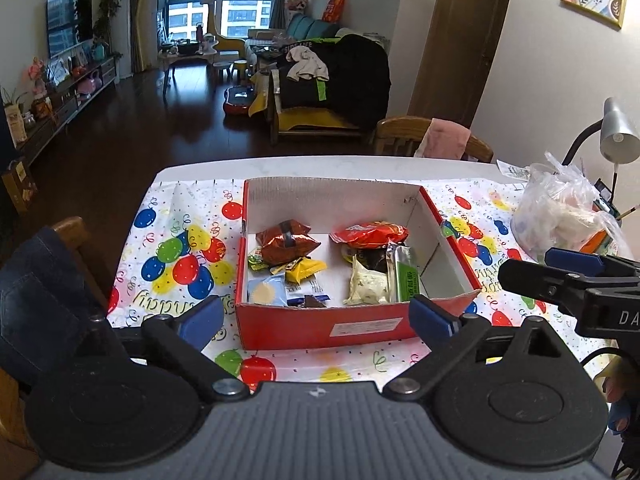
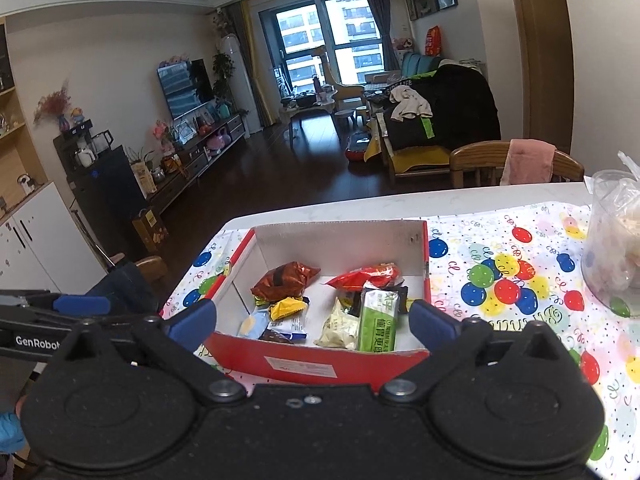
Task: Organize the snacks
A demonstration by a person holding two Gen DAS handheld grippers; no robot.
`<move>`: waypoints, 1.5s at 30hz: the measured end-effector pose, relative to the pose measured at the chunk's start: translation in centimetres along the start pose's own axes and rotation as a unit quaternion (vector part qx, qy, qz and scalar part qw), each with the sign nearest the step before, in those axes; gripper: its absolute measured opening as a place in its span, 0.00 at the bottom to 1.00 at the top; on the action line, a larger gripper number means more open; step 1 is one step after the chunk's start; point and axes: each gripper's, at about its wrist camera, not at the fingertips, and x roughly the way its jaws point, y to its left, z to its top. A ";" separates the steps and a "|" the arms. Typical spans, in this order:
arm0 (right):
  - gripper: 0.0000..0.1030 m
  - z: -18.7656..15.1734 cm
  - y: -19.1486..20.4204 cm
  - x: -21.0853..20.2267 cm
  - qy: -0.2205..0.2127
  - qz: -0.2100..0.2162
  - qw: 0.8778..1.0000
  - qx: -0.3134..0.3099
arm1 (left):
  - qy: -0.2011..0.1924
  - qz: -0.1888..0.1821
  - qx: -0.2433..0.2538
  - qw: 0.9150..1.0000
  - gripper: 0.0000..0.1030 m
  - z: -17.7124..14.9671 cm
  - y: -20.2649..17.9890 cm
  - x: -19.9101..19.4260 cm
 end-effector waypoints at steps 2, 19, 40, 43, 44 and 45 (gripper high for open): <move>1.00 0.0 -0.2 0.0 -0.002 0.001 1.000 0.004 | 0.002 -0.002 -0.004 1.000 0.97 0.0 0.0 0.0; 1.00 0.0 -0.5 0.0 0.004 -0.001 1.000 0.013 | 0.002 -0.003 -0.016 1.000 0.97 0.2 -0.1 -0.5; 1.00 -0.2 -0.3 0.1 0.003 -0.003 1.000 0.018 | -0.005 0.004 -0.006 1.000 0.97 0.7 -0.7 -0.8; 1.00 -0.2 -0.2 0.0 0.002 -0.003 1.000 0.019 | -0.006 0.005 -0.004 1.000 0.97 0.9 -0.8 -1.0; 1.00 -0.2 -0.2 0.0 0.002 -0.002 1.000 0.019 | -0.006 0.005 -0.003 1.000 0.97 1.0 -0.9 -1.0; 1.00 -0.2 -0.1 0.0 0.002 -0.002 1.000 0.018 | -0.007 0.003 -0.003 1.000 0.97 1.1 -1.0 -1.1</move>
